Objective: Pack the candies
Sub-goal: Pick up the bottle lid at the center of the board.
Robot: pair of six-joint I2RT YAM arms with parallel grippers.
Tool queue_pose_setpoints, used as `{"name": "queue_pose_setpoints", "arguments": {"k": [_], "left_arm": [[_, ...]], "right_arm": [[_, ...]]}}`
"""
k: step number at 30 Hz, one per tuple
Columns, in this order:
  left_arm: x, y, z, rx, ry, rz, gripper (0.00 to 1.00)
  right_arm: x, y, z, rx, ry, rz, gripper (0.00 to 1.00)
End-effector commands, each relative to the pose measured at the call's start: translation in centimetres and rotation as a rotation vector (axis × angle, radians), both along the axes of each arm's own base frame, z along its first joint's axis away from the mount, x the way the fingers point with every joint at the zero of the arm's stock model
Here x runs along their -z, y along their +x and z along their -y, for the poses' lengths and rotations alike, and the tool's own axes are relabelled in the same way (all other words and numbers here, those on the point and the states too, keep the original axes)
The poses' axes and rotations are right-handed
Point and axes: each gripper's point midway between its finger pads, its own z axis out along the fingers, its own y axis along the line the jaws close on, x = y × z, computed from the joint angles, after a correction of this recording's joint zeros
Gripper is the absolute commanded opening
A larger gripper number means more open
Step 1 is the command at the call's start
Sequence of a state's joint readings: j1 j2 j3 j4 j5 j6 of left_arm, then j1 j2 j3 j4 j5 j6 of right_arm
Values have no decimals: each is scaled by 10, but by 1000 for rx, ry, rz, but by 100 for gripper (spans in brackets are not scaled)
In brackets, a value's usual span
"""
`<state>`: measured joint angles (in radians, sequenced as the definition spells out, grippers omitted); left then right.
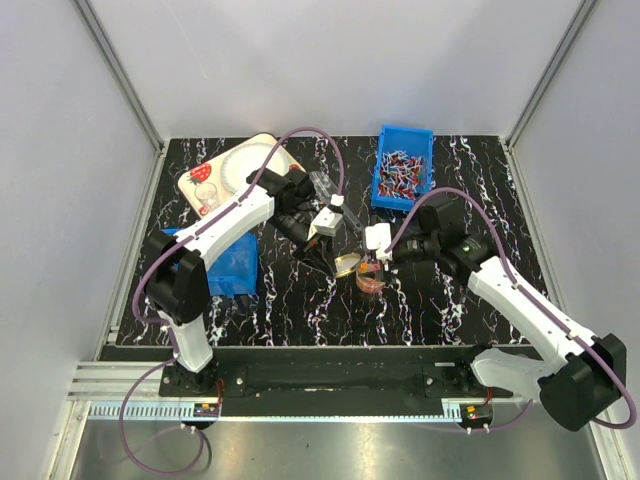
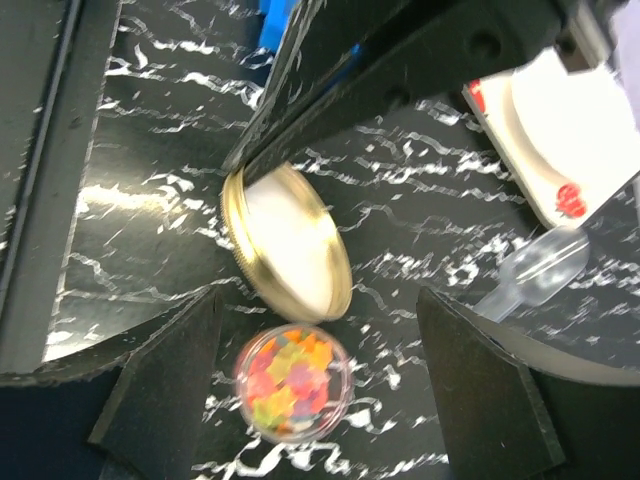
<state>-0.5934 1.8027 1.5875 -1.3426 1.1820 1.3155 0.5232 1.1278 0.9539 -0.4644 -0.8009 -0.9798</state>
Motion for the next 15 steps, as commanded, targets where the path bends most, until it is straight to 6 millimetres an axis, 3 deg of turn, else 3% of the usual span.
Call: {"name": "queue_pose_setpoints", "arguments": {"k": [1,9,15], "left_arm": [[-25,-27,-8,-8,27,-194,0],[-28,-29,-7,-12,18,-209,0],[-28,-29,-8,-14,21,-216,0]], "right_arm": [[-12,9,-15,-10,48,87,83],[13,4,-25,-35,-27,125,78],[20,-1,-27,-54,-50,127,74]]}}
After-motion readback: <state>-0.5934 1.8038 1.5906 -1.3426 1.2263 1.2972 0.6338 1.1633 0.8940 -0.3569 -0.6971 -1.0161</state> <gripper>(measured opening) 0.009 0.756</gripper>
